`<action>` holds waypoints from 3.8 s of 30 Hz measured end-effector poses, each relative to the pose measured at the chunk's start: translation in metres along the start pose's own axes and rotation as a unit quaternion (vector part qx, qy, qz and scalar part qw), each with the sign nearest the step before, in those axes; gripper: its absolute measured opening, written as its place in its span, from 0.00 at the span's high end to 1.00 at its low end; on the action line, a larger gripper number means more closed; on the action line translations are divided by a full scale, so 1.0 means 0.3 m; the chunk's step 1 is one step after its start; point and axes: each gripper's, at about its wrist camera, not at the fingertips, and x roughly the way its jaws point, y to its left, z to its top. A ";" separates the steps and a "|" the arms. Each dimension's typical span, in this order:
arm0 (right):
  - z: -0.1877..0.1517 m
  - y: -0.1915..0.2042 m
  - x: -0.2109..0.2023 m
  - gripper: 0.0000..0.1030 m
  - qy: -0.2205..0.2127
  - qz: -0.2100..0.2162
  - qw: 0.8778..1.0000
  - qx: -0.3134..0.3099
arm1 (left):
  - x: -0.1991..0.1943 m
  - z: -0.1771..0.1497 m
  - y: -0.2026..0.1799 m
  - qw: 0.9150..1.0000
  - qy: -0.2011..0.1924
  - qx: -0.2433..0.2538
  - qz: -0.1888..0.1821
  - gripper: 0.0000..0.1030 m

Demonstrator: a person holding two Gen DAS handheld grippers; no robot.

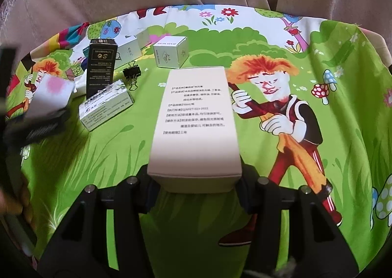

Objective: Organize rigid objects
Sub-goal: 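Grasp plain white box with right tool while left tool grasps long white box, then lift both held white boxes and carry them toward the purple-rimmed storage box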

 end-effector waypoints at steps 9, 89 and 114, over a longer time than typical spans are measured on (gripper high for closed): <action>0.000 0.005 0.001 0.43 0.001 -0.004 1.000 -0.002 | -0.143 -0.203 0.187 0.990 -0.050 0.005 -0.129 0.00; -0.180 0.425 -1.051 0.46 -0.537 -0.027 0.834 -0.121 | -0.944 -0.117 0.437 0.897 -0.416 -0.065 -0.136 0.65; -0.289 0.873 -0.945 0.46 -0.382 0.206 0.857 -0.279 | -0.807 -0.447 0.910 0.954 -0.268 -0.128 -0.047 0.65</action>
